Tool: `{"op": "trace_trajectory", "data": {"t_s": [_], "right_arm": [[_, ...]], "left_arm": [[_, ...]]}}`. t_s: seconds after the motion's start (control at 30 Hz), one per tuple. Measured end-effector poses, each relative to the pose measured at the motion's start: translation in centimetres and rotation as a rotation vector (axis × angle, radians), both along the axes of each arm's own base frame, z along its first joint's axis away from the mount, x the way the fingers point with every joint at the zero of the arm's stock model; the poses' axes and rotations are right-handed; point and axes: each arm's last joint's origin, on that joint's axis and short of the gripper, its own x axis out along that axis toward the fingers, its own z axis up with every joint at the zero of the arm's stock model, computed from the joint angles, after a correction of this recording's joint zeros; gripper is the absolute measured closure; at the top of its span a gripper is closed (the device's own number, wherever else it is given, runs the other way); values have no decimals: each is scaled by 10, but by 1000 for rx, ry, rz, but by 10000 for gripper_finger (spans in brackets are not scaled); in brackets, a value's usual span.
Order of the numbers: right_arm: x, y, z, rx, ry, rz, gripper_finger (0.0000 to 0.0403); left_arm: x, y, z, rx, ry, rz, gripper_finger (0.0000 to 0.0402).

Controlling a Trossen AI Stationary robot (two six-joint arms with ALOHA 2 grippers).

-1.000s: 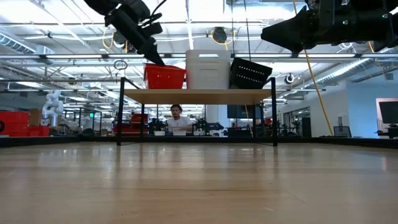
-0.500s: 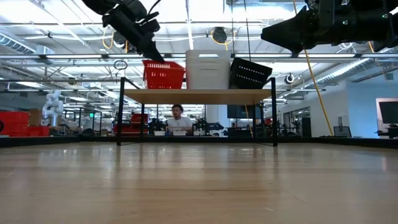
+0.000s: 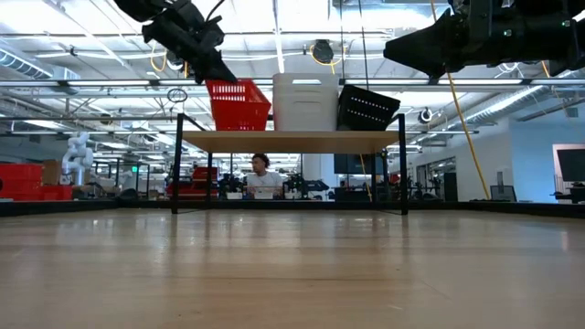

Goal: Stack baskets on shelf by color
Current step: Stack the right red bin on the red bin on the shelf

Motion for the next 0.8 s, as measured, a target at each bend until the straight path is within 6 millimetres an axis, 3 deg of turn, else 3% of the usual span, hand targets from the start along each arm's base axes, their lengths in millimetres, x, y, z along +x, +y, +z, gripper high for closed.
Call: {"op": "trace_trajectory", "data": {"t_s": [0.8], "right_arm": [[0,0,0,-2,-3,0,259]], "left_arm": [[-16,11,11,-220,-255,-132,398]]}}
